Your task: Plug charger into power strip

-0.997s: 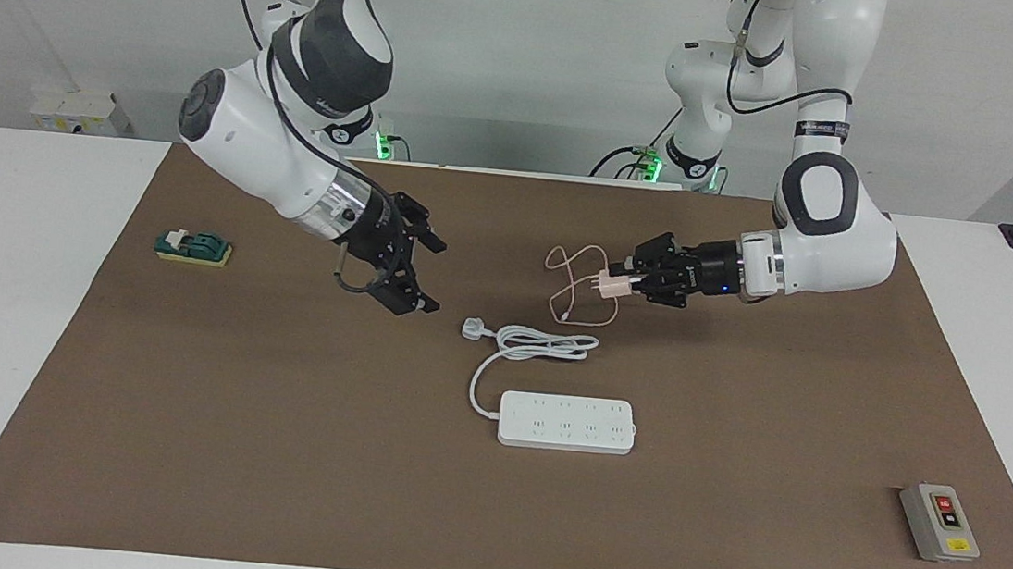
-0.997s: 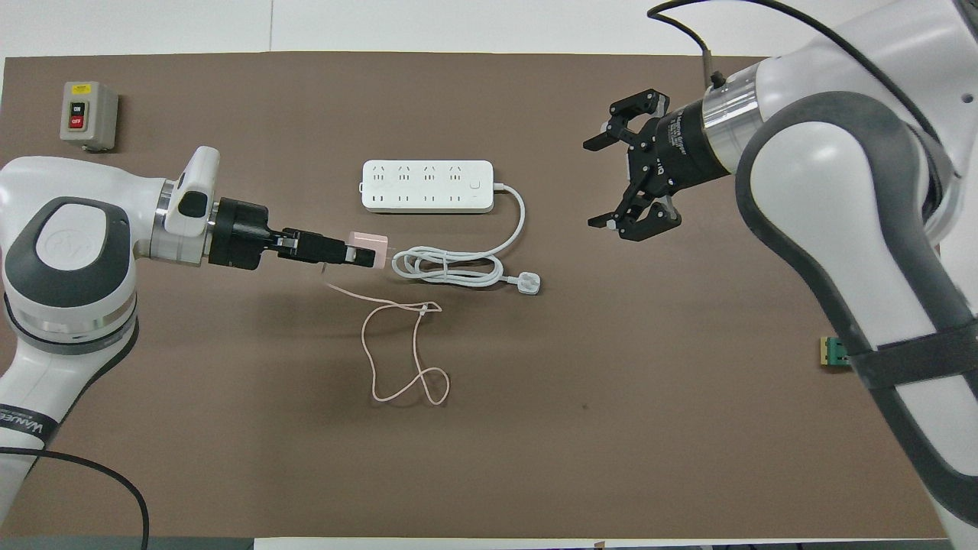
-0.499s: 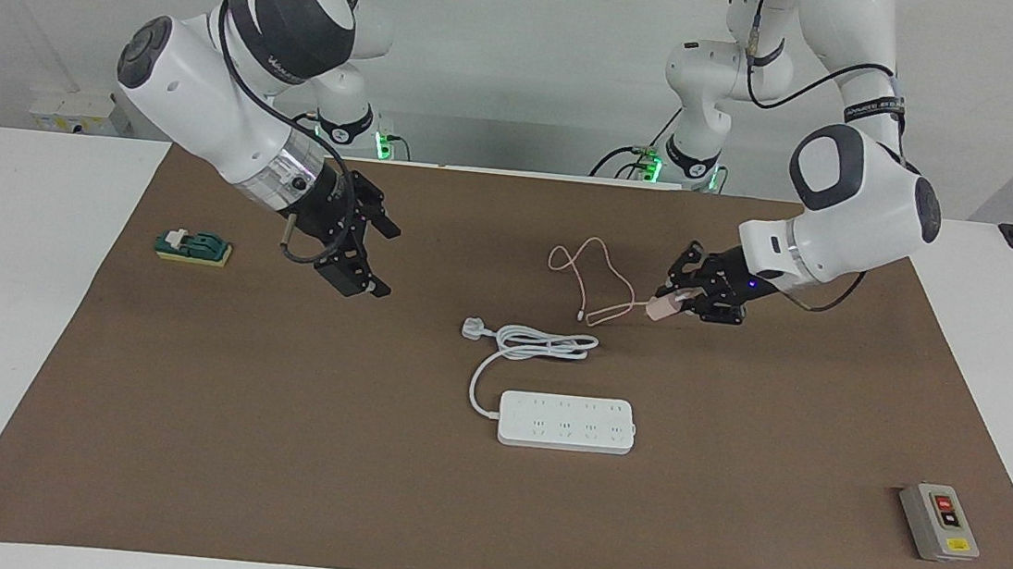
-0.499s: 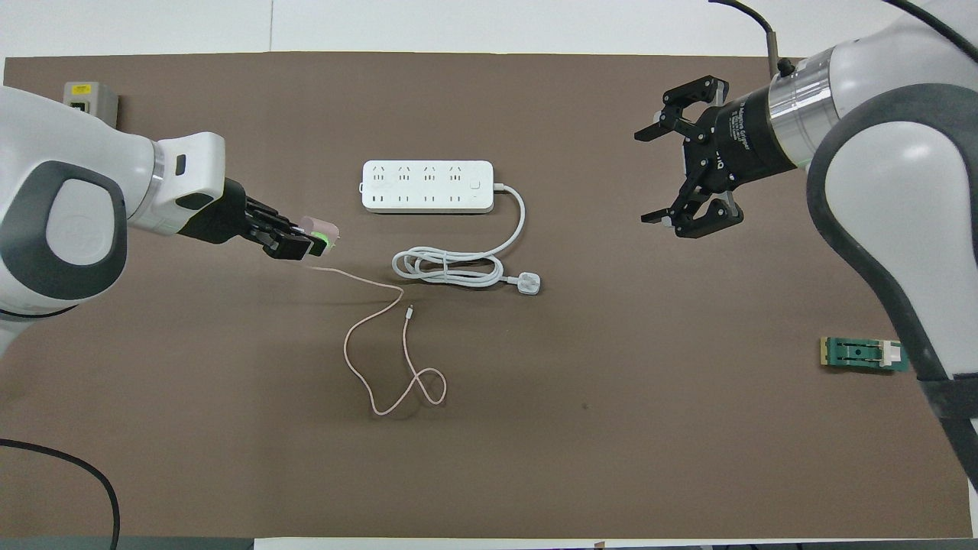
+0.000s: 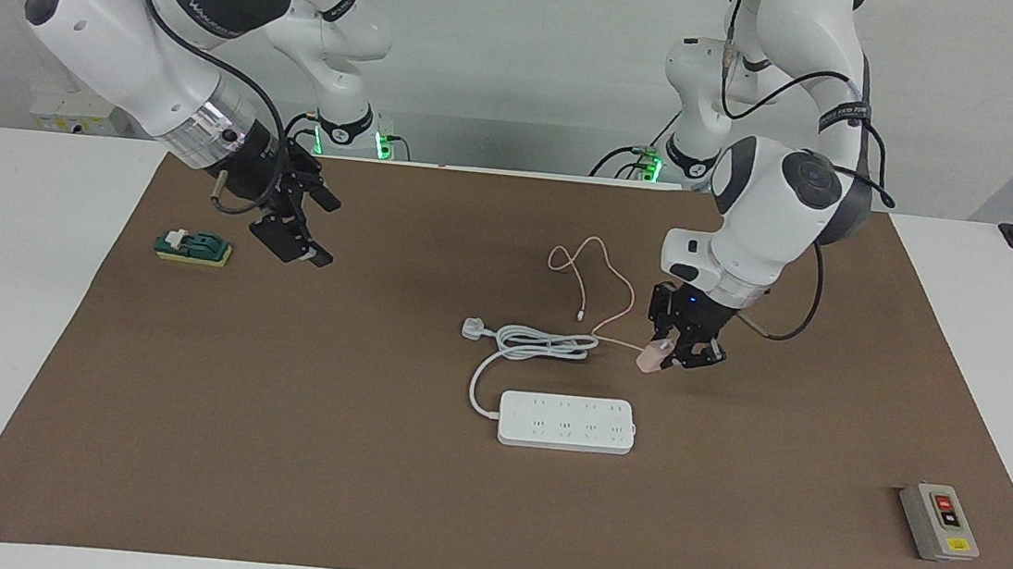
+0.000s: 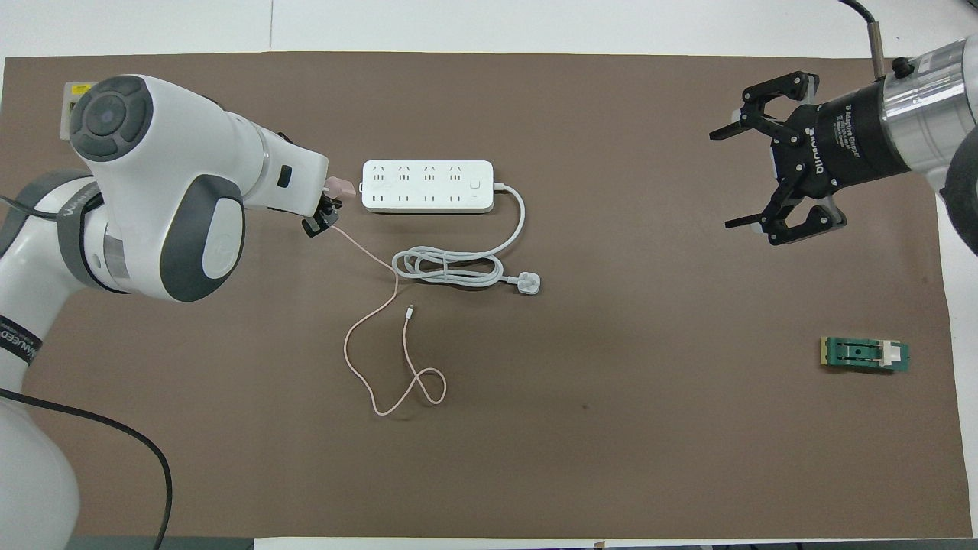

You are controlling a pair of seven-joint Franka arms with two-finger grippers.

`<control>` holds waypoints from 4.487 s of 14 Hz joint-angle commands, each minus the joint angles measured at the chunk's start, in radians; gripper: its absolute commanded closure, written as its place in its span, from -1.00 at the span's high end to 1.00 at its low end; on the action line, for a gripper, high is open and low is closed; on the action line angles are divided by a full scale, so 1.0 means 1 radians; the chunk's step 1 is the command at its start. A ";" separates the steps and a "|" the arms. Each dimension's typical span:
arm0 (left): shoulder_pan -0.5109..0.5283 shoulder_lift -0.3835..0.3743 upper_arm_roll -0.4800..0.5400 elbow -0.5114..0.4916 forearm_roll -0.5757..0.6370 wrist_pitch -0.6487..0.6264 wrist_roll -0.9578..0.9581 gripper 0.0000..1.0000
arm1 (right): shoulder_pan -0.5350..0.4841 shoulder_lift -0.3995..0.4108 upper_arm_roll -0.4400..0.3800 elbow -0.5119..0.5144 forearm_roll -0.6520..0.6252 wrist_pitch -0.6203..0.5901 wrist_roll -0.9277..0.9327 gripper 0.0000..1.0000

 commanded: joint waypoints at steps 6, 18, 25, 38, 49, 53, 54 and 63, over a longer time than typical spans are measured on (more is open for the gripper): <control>-0.024 0.171 0.008 0.154 0.245 0.066 0.101 -1.00 | -0.009 -0.063 0.015 -0.005 -0.186 -0.069 -0.372 1.00; -0.096 0.192 0.010 0.094 0.303 0.103 0.098 -1.00 | -0.036 -0.132 0.003 -0.016 -0.463 -0.181 -1.457 1.00; -0.097 0.179 0.010 0.046 0.303 0.115 0.096 -1.00 | -0.011 -0.138 -0.020 -0.042 -0.538 -0.144 -1.500 1.00; -0.120 0.172 0.011 0.002 0.303 0.140 0.087 -1.00 | -0.013 -0.146 -0.020 -0.081 -0.539 -0.115 -1.435 1.00; -0.108 0.290 0.005 0.170 0.280 0.035 0.107 -1.00 | -0.024 -0.147 -0.020 -0.081 -0.539 -0.123 -1.436 1.00; -0.108 0.345 0.006 0.239 0.285 0.028 0.197 -1.00 | -0.024 -0.147 -0.018 -0.081 -0.538 -0.124 -1.438 1.00; -0.111 0.386 0.005 0.292 0.283 -0.015 0.222 -1.00 | -0.024 -0.149 -0.018 -0.081 -0.538 -0.126 -1.435 1.00; -0.157 0.443 0.010 0.370 0.312 -0.060 0.227 -1.00 | -0.024 -0.153 -0.018 -0.079 -0.536 -0.127 -1.436 1.00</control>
